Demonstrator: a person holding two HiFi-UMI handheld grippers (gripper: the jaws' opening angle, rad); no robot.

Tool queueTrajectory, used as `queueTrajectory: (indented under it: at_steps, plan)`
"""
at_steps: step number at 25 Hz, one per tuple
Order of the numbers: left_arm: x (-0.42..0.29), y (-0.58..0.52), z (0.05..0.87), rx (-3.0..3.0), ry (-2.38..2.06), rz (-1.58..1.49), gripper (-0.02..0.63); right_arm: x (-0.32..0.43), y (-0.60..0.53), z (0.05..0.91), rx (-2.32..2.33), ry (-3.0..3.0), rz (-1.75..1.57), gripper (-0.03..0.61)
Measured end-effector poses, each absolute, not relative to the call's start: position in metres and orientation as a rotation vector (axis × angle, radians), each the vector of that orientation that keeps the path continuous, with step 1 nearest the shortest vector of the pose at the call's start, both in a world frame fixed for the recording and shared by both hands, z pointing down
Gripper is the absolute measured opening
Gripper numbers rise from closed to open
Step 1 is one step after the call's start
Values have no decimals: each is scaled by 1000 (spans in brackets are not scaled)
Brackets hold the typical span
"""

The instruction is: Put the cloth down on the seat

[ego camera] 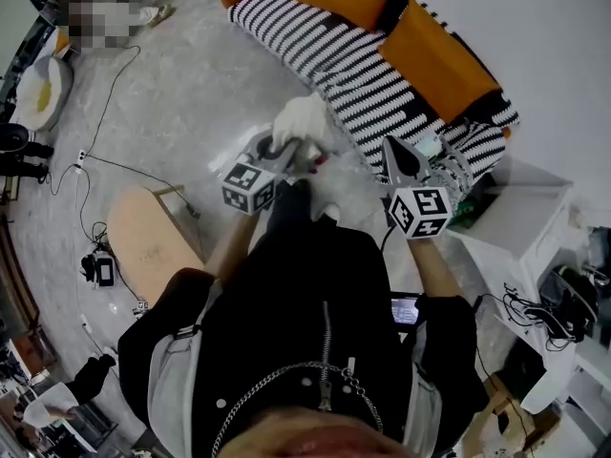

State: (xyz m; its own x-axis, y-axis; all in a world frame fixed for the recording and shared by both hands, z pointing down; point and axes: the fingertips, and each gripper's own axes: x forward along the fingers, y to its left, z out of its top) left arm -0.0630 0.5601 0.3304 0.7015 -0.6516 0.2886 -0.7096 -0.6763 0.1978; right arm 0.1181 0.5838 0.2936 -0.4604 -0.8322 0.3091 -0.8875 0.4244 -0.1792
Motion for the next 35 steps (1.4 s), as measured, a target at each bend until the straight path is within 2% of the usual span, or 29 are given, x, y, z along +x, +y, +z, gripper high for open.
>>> queueTrajectory:
  at_steps: [15,35]
  plan:
    - [-71,501,335,2608,-1014,319,83,102,531,305,1574,-2451,578,2]
    - [-136,315,340,2648,-948,315,83,24,354,303,1548,-2401,582,3]
